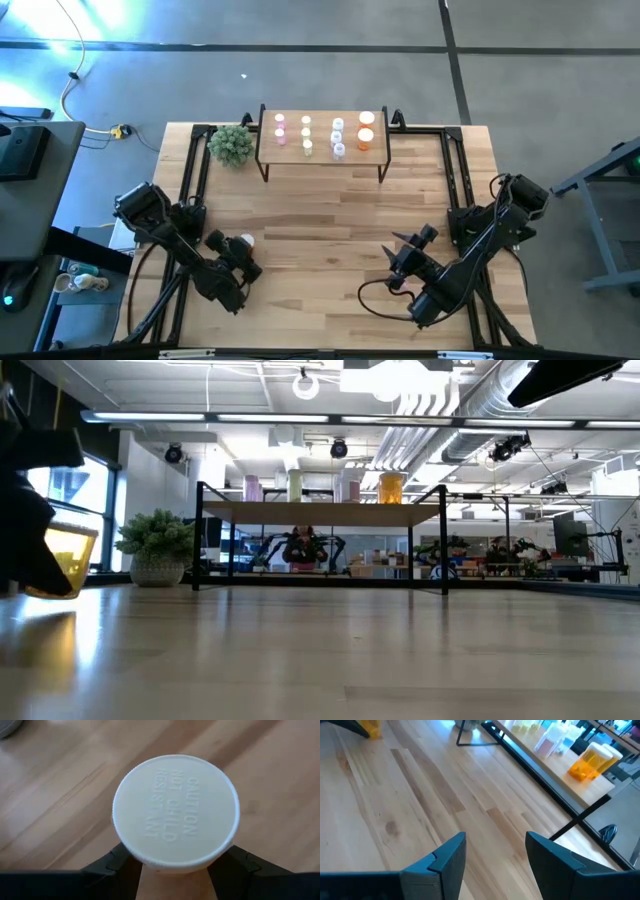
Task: Pick and place medicine bottles onto shelf by color
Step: Put the orange pill bottle aligned with the other orange pill bottles on the shelf
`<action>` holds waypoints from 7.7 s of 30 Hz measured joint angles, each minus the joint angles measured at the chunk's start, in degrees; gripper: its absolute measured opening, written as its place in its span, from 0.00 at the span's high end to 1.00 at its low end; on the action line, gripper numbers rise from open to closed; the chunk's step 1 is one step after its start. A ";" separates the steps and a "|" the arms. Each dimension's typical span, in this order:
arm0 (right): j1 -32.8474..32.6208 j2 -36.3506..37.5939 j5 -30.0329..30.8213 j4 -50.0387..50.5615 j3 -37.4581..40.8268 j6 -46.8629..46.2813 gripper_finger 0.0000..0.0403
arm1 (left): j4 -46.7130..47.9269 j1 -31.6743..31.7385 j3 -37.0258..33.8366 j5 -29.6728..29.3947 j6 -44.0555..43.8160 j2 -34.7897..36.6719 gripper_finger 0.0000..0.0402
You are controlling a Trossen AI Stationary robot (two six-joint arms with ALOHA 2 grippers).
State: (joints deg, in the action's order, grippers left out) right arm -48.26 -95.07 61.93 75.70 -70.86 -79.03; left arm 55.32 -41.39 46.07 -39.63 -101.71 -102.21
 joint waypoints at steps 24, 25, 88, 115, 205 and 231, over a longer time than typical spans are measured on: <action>6.33 -0.02 -7.99 -12.43 -0.01 18.68 0.35 | -6.45 3.88 13.54 -2.14 36.72 0.00 0.55; 6.84 -0.02 -9.11 -12.94 -0.01 19.48 0.35 | -7.74 4.24 13.54 -1.90 38.25 0.00 0.55; 19.44 -0.26 -38.47 -97.52 16.91 73.64 0.35 | -65.68 19.69 13.48 10.50 86.31 0.04 0.55; 19.48 -0.22 -38.19 -95.53 16.82 70.74 0.51 | -67.18 21.42 13.50 11.79 87.38 0.00 0.55; 56.25 31.17 -30.42 -113.51 47.36 75.18 0.52 | -77.98 34.56 -2.39 29.10 93.55 9.15 0.39; 62.51 18.18 -29.43 -126.29 46.68 74.66 0.52 | -76.38 34.23 -2.41 28.95 94.86 10.03 0.39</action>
State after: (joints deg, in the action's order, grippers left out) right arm 14.25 -76.88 32.50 -50.59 -24.18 -4.37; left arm -21.06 -7.16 43.66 -10.68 -6.85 -92.18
